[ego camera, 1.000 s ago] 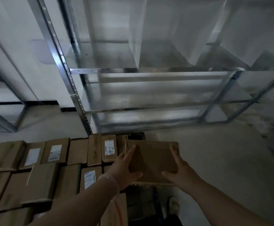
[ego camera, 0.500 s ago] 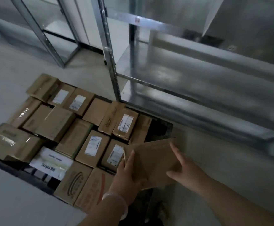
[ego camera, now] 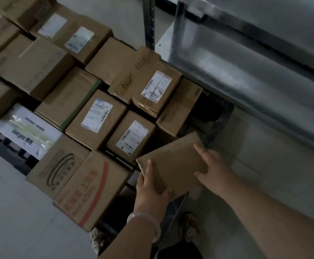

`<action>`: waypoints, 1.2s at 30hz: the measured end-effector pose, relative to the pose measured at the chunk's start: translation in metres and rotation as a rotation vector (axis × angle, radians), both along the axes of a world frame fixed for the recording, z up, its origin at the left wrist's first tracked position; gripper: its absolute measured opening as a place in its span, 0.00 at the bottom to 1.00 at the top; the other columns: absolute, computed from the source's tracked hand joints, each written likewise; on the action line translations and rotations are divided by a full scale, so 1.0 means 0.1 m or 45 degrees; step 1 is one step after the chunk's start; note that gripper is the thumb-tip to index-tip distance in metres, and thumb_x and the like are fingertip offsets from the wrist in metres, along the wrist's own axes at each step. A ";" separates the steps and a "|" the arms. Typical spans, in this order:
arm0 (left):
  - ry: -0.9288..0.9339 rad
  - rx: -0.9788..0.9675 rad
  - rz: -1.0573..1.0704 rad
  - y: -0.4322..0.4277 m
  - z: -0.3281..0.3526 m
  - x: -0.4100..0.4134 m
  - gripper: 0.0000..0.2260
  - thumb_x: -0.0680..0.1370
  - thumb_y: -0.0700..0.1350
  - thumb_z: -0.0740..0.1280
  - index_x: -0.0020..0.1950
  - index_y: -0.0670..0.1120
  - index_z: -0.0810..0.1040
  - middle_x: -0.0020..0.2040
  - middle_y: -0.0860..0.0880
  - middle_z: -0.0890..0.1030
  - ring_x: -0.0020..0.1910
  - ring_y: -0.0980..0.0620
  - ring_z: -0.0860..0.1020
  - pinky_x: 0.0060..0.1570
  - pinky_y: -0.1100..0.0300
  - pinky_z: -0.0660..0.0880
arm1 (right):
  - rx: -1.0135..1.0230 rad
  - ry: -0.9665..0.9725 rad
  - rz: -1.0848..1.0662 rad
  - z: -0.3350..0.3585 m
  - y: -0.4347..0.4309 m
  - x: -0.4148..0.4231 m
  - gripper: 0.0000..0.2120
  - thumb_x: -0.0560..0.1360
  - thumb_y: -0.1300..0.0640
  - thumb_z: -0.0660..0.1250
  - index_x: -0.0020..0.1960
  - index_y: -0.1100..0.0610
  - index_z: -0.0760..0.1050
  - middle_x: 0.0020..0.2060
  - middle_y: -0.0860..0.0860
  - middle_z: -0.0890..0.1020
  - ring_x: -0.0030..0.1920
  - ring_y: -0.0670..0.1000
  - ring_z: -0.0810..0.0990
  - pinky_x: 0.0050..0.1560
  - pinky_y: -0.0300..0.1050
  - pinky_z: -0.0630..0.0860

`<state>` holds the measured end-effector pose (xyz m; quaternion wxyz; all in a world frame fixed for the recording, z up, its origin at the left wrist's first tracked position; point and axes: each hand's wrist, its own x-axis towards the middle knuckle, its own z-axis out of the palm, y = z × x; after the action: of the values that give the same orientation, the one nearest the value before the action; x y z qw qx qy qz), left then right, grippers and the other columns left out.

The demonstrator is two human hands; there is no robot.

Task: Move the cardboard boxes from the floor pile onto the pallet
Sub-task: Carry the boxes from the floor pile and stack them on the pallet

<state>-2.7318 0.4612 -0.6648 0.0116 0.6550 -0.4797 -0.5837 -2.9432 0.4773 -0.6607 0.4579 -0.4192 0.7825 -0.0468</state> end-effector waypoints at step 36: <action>0.110 0.157 0.167 0.33 -1.34 0.31 0.45 0.77 0.43 0.69 0.78 0.55 0.36 0.78 0.54 0.52 0.73 0.52 0.63 0.71 0.59 0.64 | 0.008 0.202 0.534 -1.44 -0.01 0.68 0.44 0.76 0.37 0.65 0.79 0.39 0.37 0.75 0.42 0.28 0.75 0.49 0.26 0.76 0.53 0.44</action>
<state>-2.7011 0.4944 -0.7983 0.0302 0.6587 -0.3980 -0.6379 -2.8750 0.4758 -0.8047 0.3959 -0.5738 0.7119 0.0848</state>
